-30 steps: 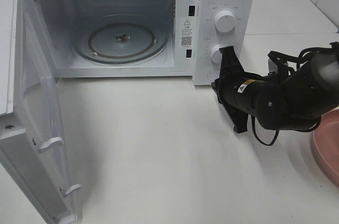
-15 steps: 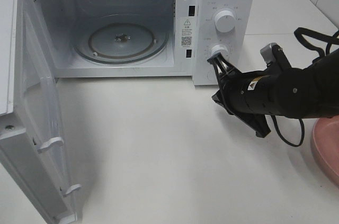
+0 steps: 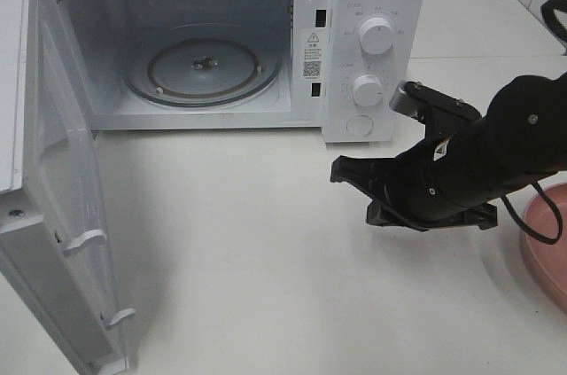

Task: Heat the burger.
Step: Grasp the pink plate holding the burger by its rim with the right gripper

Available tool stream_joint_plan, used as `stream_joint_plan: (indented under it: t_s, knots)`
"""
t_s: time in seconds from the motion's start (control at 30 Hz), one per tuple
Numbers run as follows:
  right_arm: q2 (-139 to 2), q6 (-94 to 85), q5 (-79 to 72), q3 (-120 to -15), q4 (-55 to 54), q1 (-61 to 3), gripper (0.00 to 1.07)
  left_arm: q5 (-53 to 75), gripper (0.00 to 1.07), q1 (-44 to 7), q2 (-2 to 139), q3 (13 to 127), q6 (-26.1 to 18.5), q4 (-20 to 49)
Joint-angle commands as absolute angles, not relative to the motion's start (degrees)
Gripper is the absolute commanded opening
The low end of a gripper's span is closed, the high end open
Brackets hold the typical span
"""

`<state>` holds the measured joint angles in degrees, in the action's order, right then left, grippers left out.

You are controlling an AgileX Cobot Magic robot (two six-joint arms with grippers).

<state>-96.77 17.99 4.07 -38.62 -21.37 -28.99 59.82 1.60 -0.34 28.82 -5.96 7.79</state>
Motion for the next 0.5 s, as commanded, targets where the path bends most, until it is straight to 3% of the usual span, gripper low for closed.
stream_joint_plan:
  t_s: [0.03,0.5]
  knots:
    - [-94.4,10.8,11.6,-38.6,-19.4,-28.8,0.04,59.4,1.00,1.7,-1.4,28.6,-5.6,8.1]
    - [-84.6,7.0,36.2,-38.6,-3.8,-25.6,0.13,59.4,1.00,1.7,-1.4,28.6,-5.6,8.1]
